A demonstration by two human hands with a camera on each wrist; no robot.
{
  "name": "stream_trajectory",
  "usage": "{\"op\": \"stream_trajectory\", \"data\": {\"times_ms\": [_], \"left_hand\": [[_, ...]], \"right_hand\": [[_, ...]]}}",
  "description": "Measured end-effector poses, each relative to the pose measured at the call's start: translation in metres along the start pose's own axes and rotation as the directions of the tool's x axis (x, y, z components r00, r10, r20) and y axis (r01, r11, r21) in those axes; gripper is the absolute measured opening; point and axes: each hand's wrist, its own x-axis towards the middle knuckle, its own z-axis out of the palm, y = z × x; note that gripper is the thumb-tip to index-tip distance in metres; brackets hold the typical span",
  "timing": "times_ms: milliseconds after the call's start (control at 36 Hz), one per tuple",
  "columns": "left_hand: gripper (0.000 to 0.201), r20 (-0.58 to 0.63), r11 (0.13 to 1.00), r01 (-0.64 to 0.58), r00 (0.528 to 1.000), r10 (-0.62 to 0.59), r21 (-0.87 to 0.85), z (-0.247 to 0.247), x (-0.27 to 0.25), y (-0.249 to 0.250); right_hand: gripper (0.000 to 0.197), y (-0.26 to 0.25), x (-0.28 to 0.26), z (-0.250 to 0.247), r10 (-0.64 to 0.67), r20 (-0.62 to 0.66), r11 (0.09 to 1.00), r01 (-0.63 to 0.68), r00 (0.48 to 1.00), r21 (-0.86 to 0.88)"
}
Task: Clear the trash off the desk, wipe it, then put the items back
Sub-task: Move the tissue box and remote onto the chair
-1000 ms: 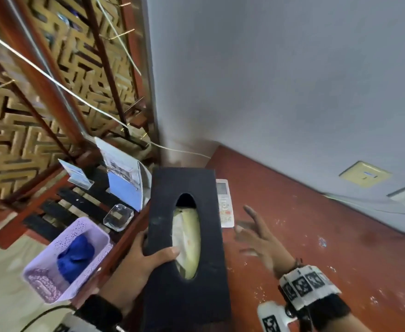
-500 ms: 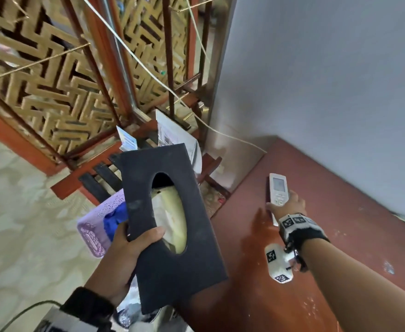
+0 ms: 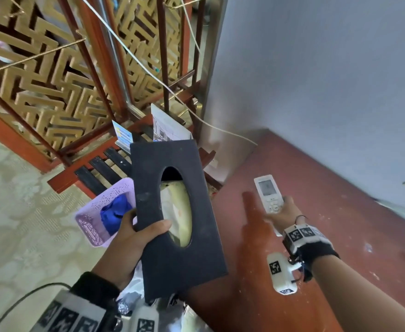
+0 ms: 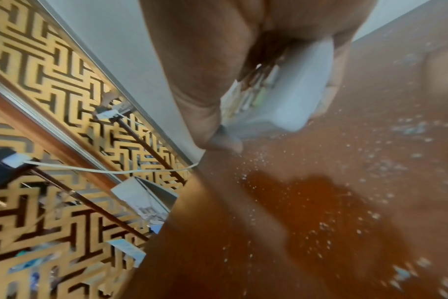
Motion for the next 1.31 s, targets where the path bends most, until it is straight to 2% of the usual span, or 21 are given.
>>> {"op": "stream_trajectory", "data": {"times_ms": [56, 139, 194, 306, 361, 444, 472, 556, 639, 694, 889, 1000, 1139, 1222, 1305], "left_hand": [[0.081, 0.012, 1.000, -0.001, 1.000, 0.001, -0.017, 0.006, -0.006, 0.000], [0.090, 0.031, 1.000, -0.022, 0.999, 0.022, -0.009, 0.018, -0.020, -0.001], [0.086, 0.041, 0.999, -0.043, 0.998, 0.044, -0.009, 0.026, -0.030, -0.003], [0.087, 0.037, 0.998, -0.059, 0.998, 0.059, -0.014, 0.042, -0.054, -0.014], [0.078, 0.034, 0.998, -0.064, 0.997, 0.065, -0.024, 0.047, -0.069, -0.022], [0.048, 0.042, 0.996, -0.077, 0.996, 0.079, -0.040, 0.051, -0.099, -0.035], [0.043, 0.034, 0.995, -0.085, 0.996, 0.086, -0.046, 0.050, -0.110, -0.040], [0.050, -0.043, 0.994, -0.100, 0.994, 0.098, -0.039, 0.034, -0.144, -0.054], [0.067, -0.144, 0.991, -0.126, 0.982, 0.119, -0.044, 0.003, -0.177, -0.067], [0.072, -0.213, 0.986, -0.153, 0.967, 0.137, -0.060, -0.017, -0.199, -0.070], [0.060, -0.384, 0.945, -0.273, 0.904, 0.189, -0.179, -0.073, -0.253, -0.073], [0.060, -0.463, 0.915, -0.336, 0.863, 0.204, -0.225, -0.103, -0.282, -0.074], [0.062, -0.543, 0.892, -0.376, 0.817, 0.193, -0.250, -0.147, -0.312, -0.077], [0.070, -0.559, 0.893, -0.370, 0.811, 0.174, -0.258, -0.182, -0.327, -0.079], [0.075, -0.581, 0.889, -0.371, 0.798, 0.157, -0.268, -0.225, -0.341, -0.077]], "right_hand": [[0.058, 0.005, -0.021, -0.010, -0.005, 0.012, 0.996, 0.004, 1.000, 0.092], [0.057, 0.013, -0.052, -0.023, -0.029, 0.015, 0.973, 0.025, 0.999, 0.228], [0.055, 0.021, -0.072, -0.029, -0.048, 0.011, 0.954, 0.043, 0.999, 0.297], [0.051, 0.047, -0.108, -0.037, -0.109, -0.056, 0.917, 0.123, 0.992, 0.380], [0.051, 0.062, -0.124, -0.038, -0.130, -0.069, 0.901, 0.147, 0.989, 0.408], [0.049, 0.083, -0.143, -0.036, -0.181, -0.069, 0.880, 0.193, 0.981, 0.434], [0.048, 0.089, -0.147, -0.035, -0.203, -0.066, 0.874, 0.211, 0.977, 0.437], [0.049, 0.104, -0.159, -0.027, -0.225, -0.051, 0.866, 0.224, 0.973, 0.447], [0.052, 0.104, -0.173, -0.019, -0.258, -0.033, 0.866, 0.247, 0.965, 0.435], [0.053, 0.098, -0.183, -0.014, -0.299, -0.005, 0.861, 0.272, 0.954, 0.430], [0.053, 0.057, -0.222, 0.007, -0.446, 0.079, 0.831, 0.379, 0.891, 0.408], [0.054, 0.028, -0.242, 0.028, -0.492, 0.143, 0.816, 0.398, 0.859, 0.420], [0.053, -0.012, -0.263, 0.073, -0.536, 0.210, 0.818, 0.441, 0.817, 0.369], [0.054, -0.041, -0.280, 0.106, -0.574, 0.253, 0.805, 0.479, 0.779, 0.349], [0.040, -0.071, -0.304, 0.142, -0.608, 0.288, 0.783, 0.500, 0.740, 0.369]]}}
